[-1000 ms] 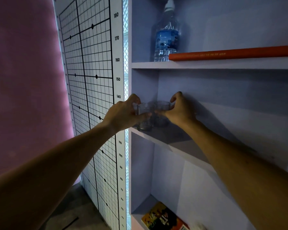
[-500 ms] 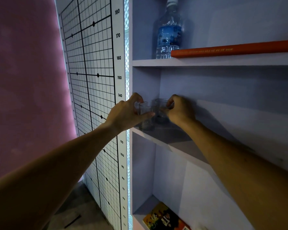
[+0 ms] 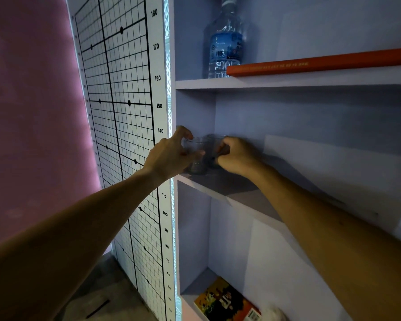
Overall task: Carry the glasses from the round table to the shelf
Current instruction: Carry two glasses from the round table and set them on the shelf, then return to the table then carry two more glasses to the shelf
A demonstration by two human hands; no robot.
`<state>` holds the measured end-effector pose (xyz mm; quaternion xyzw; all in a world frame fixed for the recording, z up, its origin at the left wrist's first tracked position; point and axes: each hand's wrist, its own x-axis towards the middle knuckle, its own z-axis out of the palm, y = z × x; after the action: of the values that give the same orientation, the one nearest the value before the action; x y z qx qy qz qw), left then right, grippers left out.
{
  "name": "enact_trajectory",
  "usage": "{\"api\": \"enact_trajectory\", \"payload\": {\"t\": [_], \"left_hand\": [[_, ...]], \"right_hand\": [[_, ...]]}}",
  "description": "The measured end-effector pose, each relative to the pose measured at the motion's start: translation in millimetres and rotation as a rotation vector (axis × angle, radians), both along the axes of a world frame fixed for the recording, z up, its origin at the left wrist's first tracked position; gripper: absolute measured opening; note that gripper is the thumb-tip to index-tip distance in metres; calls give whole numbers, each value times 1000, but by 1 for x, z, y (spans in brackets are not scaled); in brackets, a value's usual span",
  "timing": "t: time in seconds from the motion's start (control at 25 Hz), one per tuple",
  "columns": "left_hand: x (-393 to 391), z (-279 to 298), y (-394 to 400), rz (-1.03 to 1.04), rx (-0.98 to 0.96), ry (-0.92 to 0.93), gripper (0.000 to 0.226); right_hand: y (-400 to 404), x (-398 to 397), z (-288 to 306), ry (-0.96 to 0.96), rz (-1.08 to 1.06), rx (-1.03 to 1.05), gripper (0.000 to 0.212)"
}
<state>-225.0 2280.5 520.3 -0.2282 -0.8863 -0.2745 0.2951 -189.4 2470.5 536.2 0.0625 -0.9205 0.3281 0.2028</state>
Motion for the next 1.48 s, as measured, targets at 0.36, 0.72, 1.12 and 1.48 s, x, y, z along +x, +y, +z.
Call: {"api": "enact_trajectory", "payload": {"t": [0.36, 0.72, 1.12, 1.48], "left_hand": [[-2, -2, 9, -7, 58, -42, 43], [4, -4, 15, 38, 65, -57, 46], [47, -31, -88, 132, 39, -102, 32], [187, -232, -259, 532, 157, -797, 11]], "right_hand": [[-4, 1, -5, 45, -63, -15, 22], [-3, 7, -6, -10, -14, -14, 23], [-82, 24, -26, 102, 211, -33, 27], [-195, 39, -210, -476, 614, 217, 22]]}}
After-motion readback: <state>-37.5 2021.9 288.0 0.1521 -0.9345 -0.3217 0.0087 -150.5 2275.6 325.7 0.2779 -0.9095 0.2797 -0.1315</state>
